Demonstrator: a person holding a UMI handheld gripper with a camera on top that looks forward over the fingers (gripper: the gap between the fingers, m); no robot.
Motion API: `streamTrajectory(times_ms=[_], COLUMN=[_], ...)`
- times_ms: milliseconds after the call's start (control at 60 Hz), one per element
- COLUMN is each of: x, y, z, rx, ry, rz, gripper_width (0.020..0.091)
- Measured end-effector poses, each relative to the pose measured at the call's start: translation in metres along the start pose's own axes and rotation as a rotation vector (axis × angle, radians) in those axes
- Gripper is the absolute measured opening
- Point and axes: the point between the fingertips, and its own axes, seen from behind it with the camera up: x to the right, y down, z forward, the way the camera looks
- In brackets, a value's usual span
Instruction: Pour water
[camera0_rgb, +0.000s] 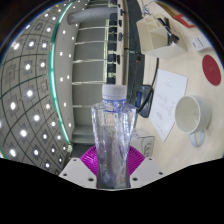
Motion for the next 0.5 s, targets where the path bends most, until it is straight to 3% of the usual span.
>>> streamTrajectory(times_ms=[300, 500], x=[-0.058, -0.014], y=[-0.129, -0.198], z=[-0.056, -0.091], rx=[0.194, 0.253], ry=[0.161, 0.394], rz=[-0.882, -1.339], gripper_width=[0.0329, 0.0324])
